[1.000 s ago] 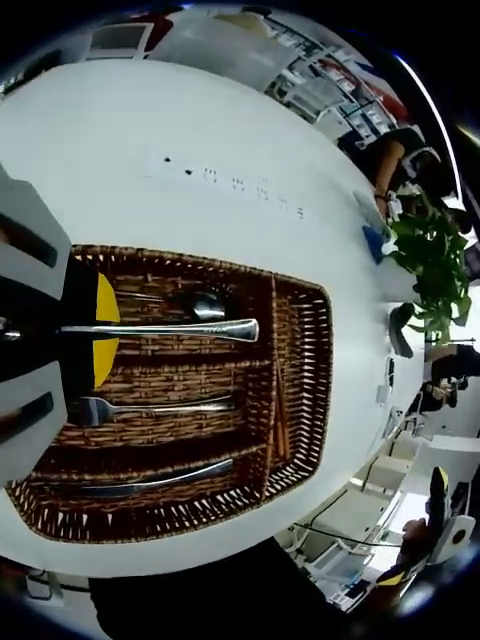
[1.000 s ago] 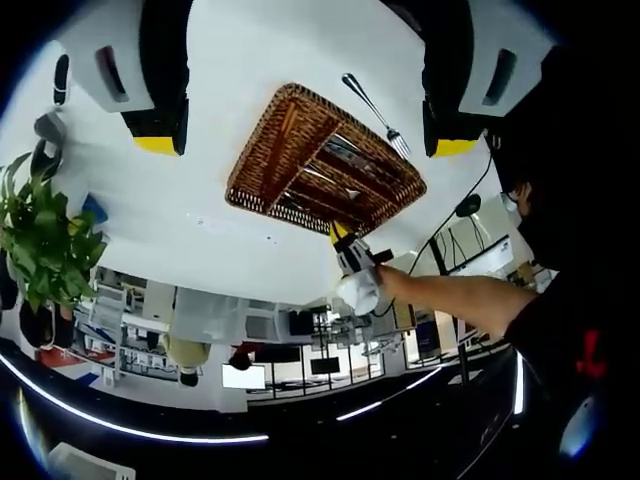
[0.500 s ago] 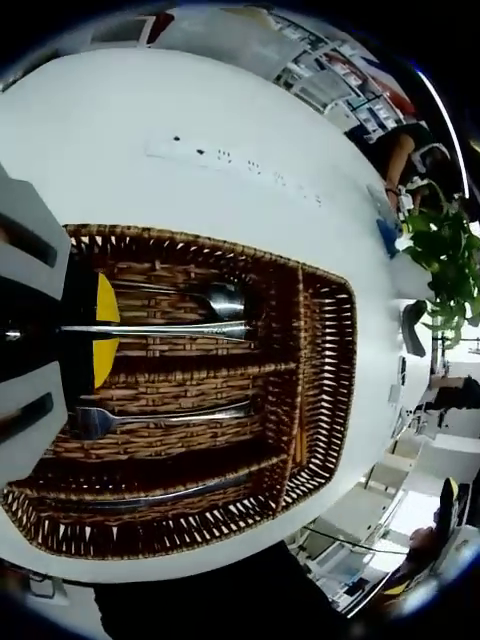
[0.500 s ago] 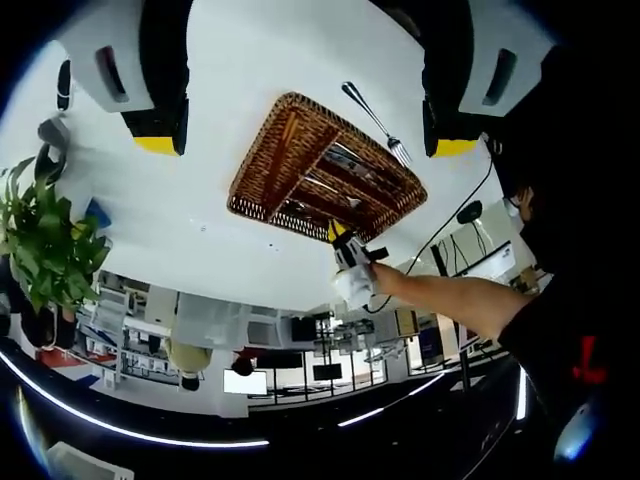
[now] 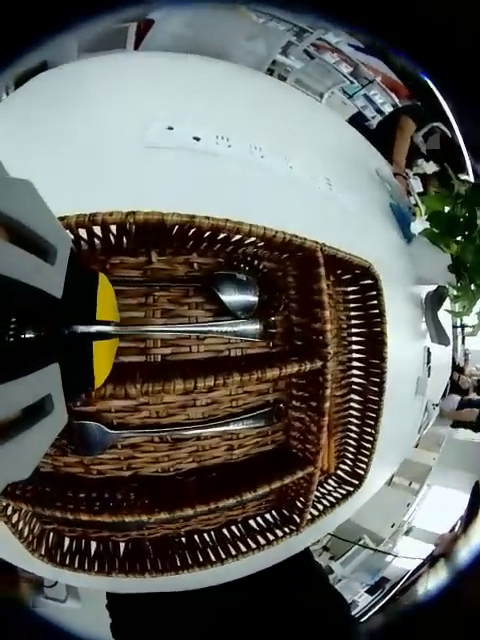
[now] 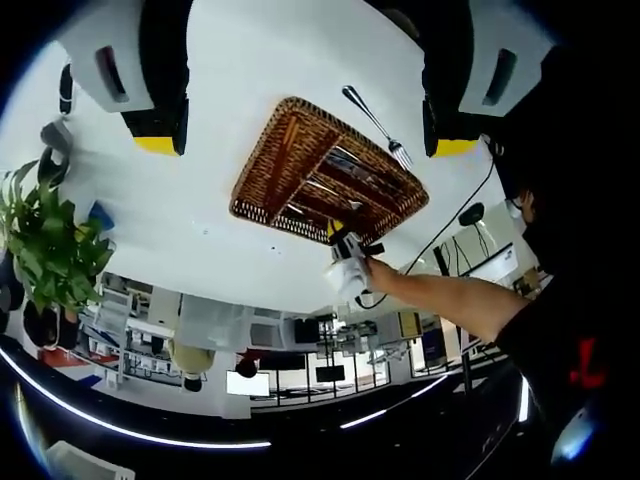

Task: Arrange the knives, forks, and spoons in their matching storage slots by inserting each utensil handle-first until every utensil is classified and aligned in the correct compartment

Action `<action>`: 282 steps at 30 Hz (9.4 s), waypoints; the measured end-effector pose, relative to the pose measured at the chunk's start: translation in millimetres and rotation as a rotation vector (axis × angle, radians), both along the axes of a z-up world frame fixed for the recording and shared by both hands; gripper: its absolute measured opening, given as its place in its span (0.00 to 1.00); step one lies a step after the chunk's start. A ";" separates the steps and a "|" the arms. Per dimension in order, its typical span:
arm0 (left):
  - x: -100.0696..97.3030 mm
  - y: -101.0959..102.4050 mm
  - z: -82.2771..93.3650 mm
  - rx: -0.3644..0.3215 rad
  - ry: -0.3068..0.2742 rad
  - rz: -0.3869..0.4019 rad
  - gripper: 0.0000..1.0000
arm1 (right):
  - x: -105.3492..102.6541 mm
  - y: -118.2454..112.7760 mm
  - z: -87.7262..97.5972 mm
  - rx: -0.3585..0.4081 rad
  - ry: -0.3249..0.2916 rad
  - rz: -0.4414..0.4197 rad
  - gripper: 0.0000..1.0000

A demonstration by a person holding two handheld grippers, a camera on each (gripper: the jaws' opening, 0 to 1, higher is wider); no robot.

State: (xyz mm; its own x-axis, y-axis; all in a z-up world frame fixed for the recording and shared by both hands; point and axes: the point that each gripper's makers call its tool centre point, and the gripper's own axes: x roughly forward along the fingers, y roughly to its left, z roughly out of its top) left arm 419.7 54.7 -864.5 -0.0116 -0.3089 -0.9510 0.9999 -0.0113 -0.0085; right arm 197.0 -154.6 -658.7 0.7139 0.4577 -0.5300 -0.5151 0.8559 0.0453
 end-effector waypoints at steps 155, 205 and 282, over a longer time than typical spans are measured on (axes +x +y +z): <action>-221.1 176.1 222.3 -0.623 -0.394 0.738 1.00 | -10.5 168.9 -119.8 -0.139 0.023 0.665 0.46; -231.6 179.4 207.3 -0.643 -0.304 0.784 0.94 | -15.1 198.6 -202.1 -0.301 0.115 0.786 0.00; -235.1 30.2 208.9 -0.459 -0.106 0.157 0.00 | -19.8 198.0 33.1 0.494 -0.067 0.636 0.15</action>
